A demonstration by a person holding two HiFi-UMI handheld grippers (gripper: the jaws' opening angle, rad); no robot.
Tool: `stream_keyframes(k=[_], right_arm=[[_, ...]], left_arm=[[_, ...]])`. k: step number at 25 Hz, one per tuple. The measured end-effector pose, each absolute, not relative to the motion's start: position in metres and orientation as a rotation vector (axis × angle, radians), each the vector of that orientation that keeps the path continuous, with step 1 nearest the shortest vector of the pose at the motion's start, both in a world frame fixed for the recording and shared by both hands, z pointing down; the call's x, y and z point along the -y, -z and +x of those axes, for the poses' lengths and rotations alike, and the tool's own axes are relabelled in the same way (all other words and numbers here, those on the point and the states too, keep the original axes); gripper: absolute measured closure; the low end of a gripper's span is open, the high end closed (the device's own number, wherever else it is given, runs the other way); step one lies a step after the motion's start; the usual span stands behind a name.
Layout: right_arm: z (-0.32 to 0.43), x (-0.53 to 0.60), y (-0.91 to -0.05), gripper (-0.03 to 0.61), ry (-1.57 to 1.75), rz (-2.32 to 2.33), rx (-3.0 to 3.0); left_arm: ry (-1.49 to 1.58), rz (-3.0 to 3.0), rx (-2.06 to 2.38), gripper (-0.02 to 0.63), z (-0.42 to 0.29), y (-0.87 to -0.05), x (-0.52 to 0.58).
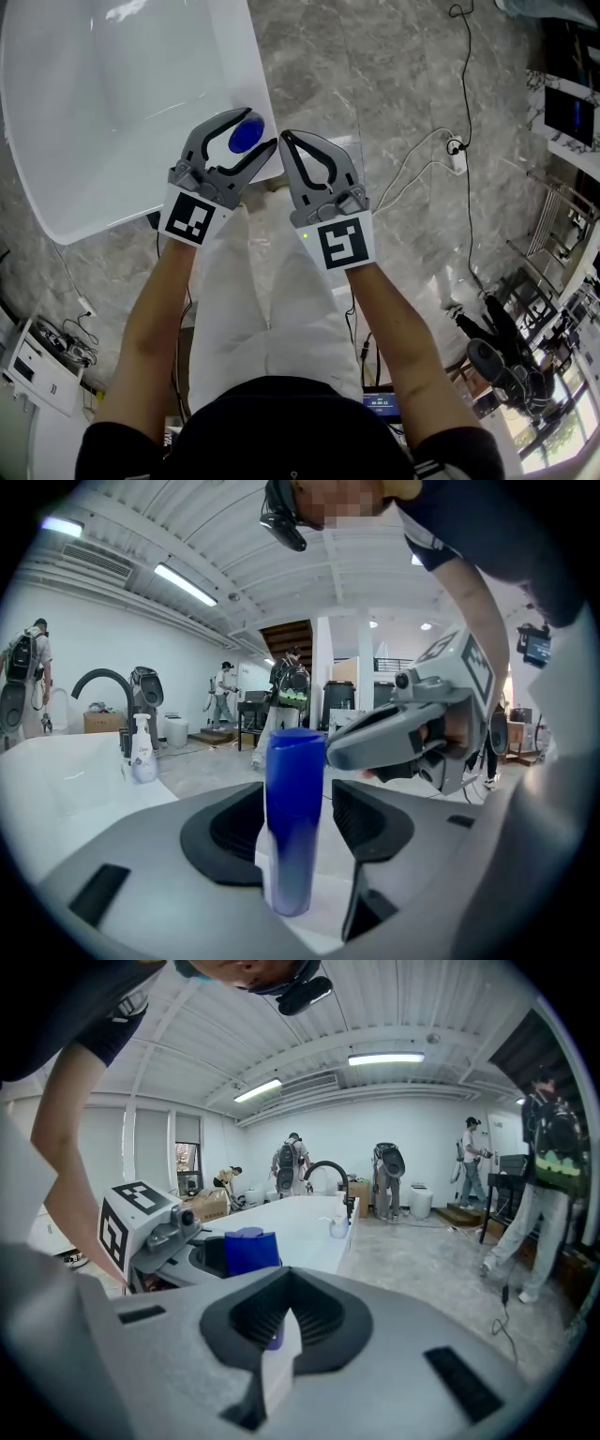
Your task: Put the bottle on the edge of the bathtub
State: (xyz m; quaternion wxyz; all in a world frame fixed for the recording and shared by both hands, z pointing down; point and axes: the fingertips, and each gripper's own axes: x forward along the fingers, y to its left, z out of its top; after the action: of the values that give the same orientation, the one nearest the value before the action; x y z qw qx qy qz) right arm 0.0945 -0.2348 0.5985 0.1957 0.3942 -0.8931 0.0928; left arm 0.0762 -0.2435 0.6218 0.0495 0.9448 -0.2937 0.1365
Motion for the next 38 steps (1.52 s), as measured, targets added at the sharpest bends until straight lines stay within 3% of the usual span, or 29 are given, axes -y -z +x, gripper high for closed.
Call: stream_keyframes(k=[17,29,38], right_arm=[[0.093,0.231,-0.552,0.578,-0.176,1.113,2.535],[0.091,0.230,-0.461,0.578,-0.052,1.108,2.578],[0.098,0.212,-0.374,0.578,-0.013,1.208,2.664]], left_arm=[[-0.353,2.872,0.983,0.395,0.057,-0.556,0.236],[-0.156,2.762,1.240,0.604,0.036,-0.450,0.225],[0.008,2.704,1.465,0.611,0.021,-0.343,0.196]])
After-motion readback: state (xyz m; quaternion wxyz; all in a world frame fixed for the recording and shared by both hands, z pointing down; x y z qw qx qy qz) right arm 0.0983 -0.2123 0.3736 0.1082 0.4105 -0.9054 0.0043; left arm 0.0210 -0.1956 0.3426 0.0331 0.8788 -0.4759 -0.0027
